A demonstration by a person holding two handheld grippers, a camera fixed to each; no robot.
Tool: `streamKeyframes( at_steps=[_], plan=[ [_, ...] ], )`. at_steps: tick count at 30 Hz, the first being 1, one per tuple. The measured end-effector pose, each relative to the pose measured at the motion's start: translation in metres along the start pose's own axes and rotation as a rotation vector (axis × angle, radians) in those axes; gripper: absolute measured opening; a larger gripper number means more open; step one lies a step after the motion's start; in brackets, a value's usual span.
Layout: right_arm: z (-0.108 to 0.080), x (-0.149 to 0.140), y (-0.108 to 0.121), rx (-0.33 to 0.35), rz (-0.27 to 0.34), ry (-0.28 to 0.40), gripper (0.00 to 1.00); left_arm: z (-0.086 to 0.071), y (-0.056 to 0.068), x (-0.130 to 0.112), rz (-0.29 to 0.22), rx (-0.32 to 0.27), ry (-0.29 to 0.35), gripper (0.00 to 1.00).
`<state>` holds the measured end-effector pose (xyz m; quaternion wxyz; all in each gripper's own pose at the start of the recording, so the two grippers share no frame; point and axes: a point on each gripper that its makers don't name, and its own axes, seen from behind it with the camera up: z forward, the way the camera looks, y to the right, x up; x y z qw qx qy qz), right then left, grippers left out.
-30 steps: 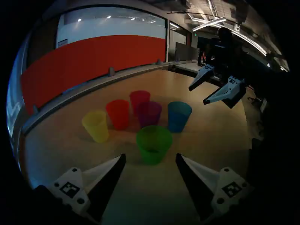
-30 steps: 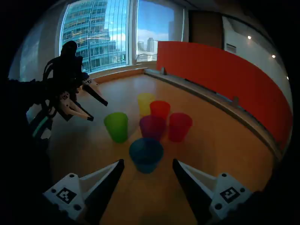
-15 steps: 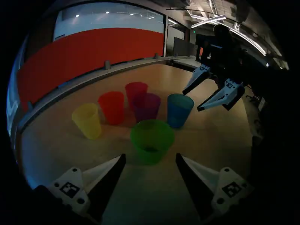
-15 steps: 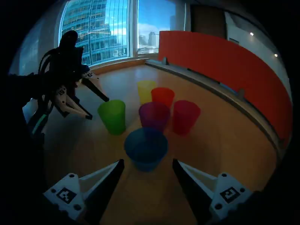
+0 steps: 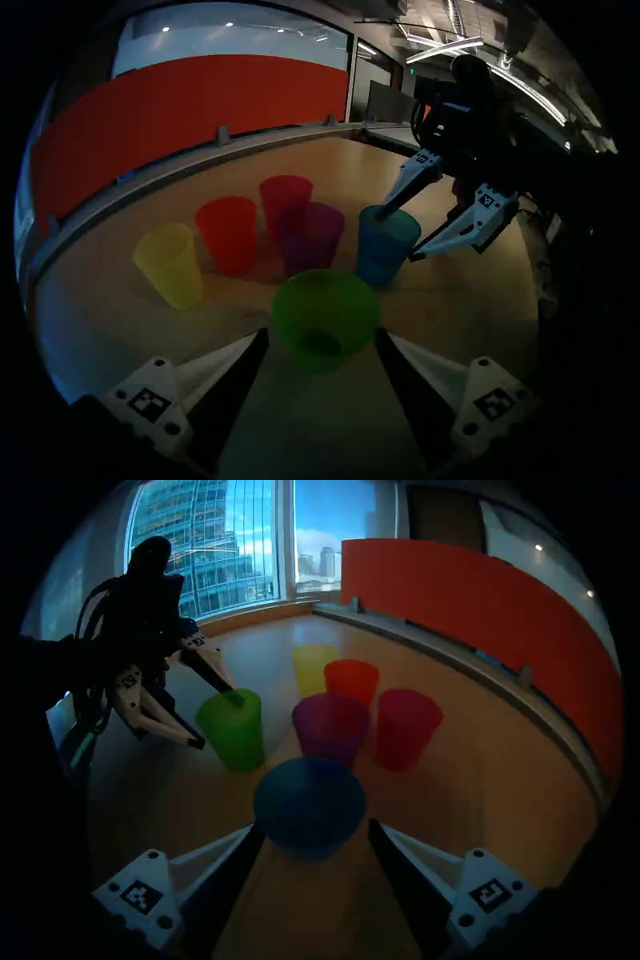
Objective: Pour water
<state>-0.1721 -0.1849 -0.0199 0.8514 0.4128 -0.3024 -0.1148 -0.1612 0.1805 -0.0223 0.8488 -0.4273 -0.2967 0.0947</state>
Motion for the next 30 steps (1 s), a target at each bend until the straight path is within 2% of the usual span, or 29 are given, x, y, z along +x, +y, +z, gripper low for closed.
streamKeyframes(
  at_steps=[15,17,19,30],
  plan=[
    [0.012,0.011,-0.002,0.015,-0.009,0.016,1.0,0.014,0.003,0.008,0.02,-0.017,0.002,0.99],
    [0.013,0.011,-0.002,0.016,-0.01,0.017,1.0,0.015,0.003,0.008,0.023,-0.016,-0.002,0.96],
    [0.013,0.011,-0.002,0.015,-0.01,0.019,1.0,0.017,0.001,0.008,0.024,-0.008,-0.004,0.87],
    [0.017,0.015,-0.002,0.014,-0.012,0.034,1.0,0.02,0.004,0.009,0.021,-0.015,-0.006,0.87]
  ],
)
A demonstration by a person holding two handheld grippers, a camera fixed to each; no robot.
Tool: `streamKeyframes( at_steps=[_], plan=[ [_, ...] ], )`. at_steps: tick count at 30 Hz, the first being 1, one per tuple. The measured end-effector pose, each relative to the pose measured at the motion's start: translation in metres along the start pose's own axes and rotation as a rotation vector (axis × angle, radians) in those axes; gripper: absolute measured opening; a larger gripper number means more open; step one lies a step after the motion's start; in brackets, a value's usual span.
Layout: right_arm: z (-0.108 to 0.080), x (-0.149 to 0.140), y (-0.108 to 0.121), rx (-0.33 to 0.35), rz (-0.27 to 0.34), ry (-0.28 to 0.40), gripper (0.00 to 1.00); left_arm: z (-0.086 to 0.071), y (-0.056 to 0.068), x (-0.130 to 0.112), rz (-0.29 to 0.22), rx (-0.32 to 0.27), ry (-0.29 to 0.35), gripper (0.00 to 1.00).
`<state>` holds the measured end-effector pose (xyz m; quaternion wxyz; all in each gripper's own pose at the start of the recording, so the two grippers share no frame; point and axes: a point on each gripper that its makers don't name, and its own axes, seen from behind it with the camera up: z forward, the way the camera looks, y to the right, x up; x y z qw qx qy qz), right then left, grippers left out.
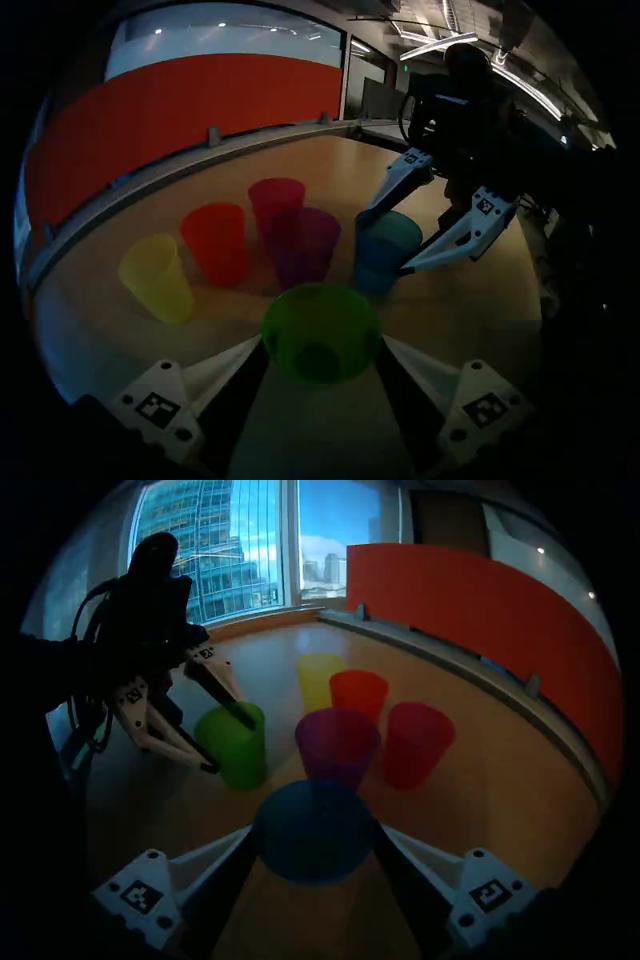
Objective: Pour water
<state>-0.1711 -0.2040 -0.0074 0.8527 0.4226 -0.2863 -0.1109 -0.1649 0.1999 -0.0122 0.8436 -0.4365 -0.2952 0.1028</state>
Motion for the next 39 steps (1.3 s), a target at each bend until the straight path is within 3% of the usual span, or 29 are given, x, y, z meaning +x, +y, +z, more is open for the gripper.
streamKeyframes(
  at_steps=[6,20,29,39],
  plan=[
    [0.002,0.0,-0.001,-0.004,-0.024,0.013,0.92,0.0,-0.001,0.0,-0.01,0.001,0.005,0.87],
    [-0.013,0.017,0.003,-0.039,-0.027,0.079,0.92,-0.008,0.003,0.014,-0.019,0.011,0.054,0.86],
    [-0.043,0.053,0.004,-0.063,-0.01,0.169,0.92,-0.03,0.0,0.047,-0.009,0.048,0.15,0.86],
    [-0.078,0.097,0.007,-0.101,-0.018,0.273,0.92,-0.066,-0.009,0.095,0.016,0.103,0.285,0.86]
  ],
)
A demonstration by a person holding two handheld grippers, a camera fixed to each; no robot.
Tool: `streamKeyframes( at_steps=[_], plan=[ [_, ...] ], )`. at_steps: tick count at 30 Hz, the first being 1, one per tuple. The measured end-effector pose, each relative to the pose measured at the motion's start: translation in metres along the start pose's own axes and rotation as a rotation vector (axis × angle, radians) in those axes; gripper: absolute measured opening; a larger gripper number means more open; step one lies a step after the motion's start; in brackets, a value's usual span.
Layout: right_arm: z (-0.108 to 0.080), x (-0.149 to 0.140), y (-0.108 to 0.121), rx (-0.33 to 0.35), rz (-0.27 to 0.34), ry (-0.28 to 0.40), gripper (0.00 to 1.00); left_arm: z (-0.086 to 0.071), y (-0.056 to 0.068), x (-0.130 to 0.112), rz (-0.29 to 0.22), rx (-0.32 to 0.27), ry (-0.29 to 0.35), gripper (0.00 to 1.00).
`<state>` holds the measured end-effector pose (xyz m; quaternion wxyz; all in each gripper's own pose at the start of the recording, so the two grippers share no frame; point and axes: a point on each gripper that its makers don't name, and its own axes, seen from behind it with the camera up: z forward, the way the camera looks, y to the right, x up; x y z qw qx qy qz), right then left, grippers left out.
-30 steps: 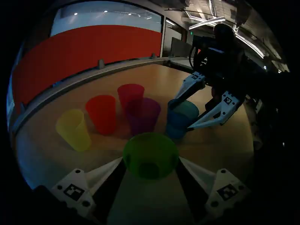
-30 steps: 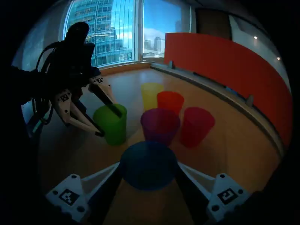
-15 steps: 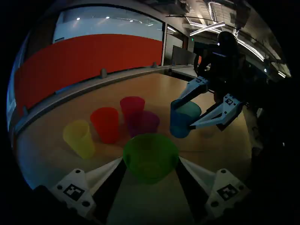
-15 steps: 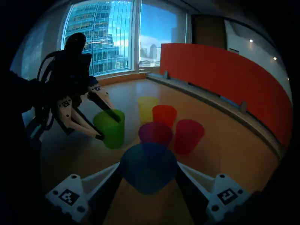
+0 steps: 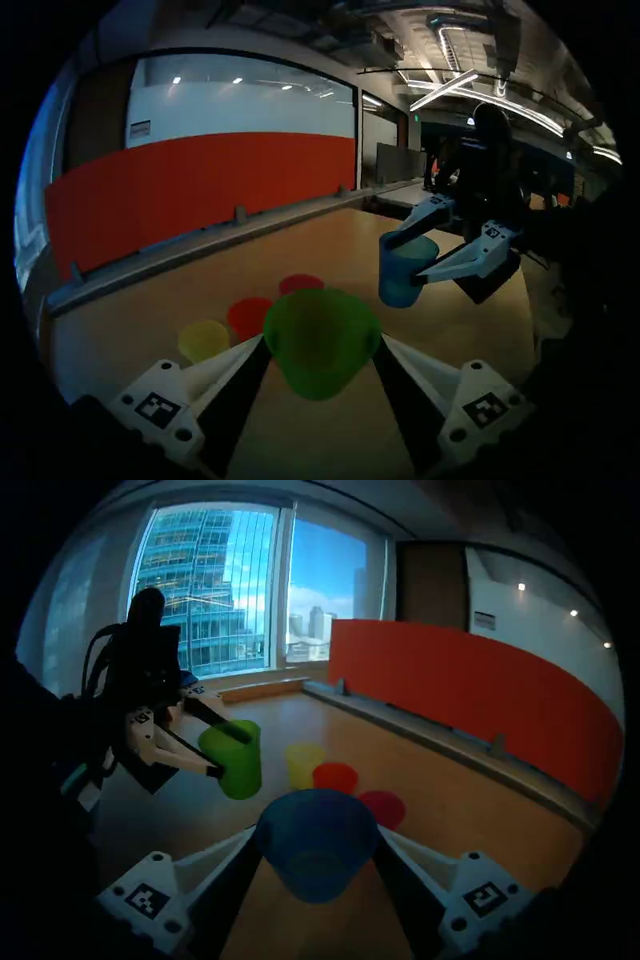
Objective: Pour water
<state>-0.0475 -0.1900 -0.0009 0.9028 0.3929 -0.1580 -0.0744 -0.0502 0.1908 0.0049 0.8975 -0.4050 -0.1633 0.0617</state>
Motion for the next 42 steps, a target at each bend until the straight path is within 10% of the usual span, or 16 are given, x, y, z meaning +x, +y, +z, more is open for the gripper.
streamKeyframes(
  at_steps=[20,42],
  plan=[
    [-0.024,0.07,-0.001,-0.046,0.01,0.18,0.92,-0.03,-0.001,0.069,0.008,0.023,0.193,0.87],
    [-0.028,0.099,-0.001,-0.044,-0.004,0.244,0.92,-0.031,0.008,0.074,0.004,-0.001,0.251,0.87]
  ],
)
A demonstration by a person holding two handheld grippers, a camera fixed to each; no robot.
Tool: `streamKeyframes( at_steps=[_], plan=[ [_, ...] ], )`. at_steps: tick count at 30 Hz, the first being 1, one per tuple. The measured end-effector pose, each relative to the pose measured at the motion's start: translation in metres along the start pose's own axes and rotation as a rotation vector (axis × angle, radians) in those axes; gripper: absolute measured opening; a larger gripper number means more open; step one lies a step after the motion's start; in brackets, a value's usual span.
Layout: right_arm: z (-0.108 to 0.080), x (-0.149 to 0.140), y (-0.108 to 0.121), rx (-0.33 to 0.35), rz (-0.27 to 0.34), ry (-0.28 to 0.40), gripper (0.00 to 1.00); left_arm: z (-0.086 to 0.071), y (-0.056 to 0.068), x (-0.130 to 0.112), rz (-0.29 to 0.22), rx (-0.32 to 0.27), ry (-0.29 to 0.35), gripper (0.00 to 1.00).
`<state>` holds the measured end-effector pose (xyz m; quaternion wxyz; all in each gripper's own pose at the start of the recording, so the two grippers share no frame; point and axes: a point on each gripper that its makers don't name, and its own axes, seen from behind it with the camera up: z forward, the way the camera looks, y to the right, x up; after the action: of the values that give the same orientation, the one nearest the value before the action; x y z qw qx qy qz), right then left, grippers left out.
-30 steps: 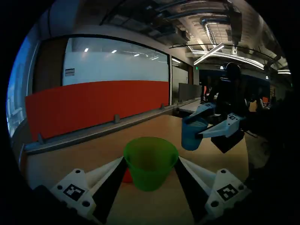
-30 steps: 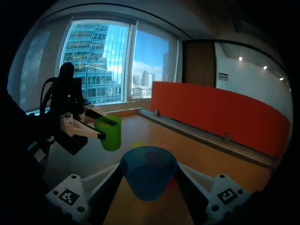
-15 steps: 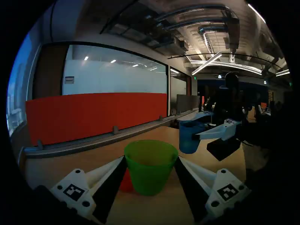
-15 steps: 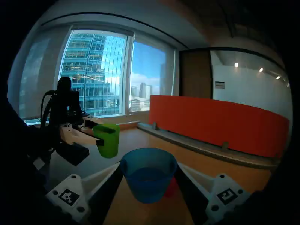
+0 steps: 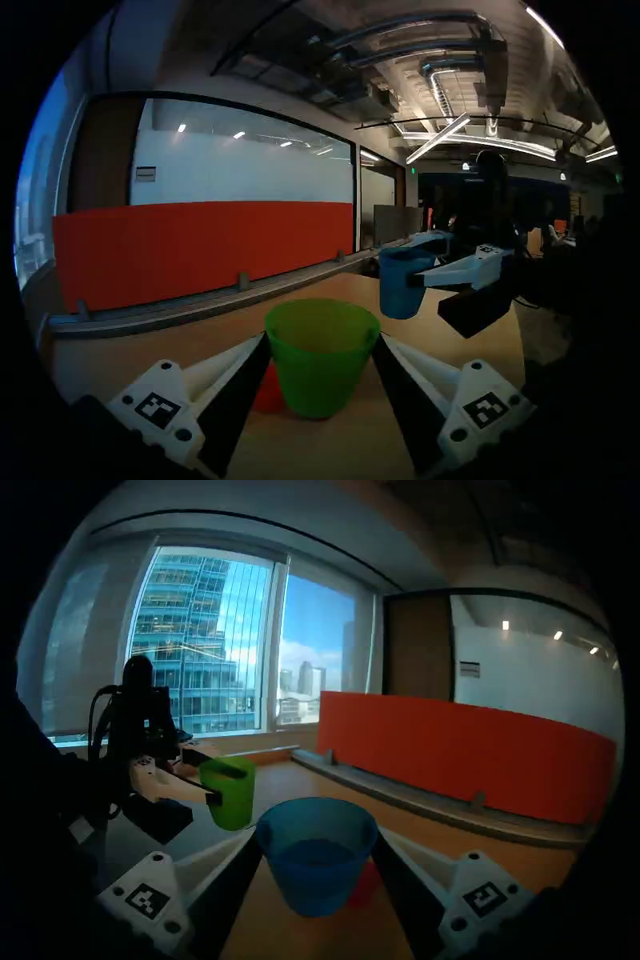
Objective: Pour water
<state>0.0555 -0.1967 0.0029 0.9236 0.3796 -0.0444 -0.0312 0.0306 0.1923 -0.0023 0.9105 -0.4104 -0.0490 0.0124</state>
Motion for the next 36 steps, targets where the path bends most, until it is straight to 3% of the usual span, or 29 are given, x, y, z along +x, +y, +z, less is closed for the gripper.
streamKeyframes(
  at_steps=[8,26,36],
  plan=[
    [0.001,0.011,-0.002,0.007,-0.03,0.013,0.92,0.001,0.007,-0.003,0.008,-0.013,0.001,0.87],
    [0.006,0.028,-0.002,0.014,-0.094,0.023,0.92,0.004,0.008,-0.016,0.001,-0.023,-0.021,0.87],
    [0.013,0.05,0.002,0.017,-0.228,0.03,0.92,0.007,0.011,-0.021,0.003,-0.032,-0.03,0.87]
  ],
)
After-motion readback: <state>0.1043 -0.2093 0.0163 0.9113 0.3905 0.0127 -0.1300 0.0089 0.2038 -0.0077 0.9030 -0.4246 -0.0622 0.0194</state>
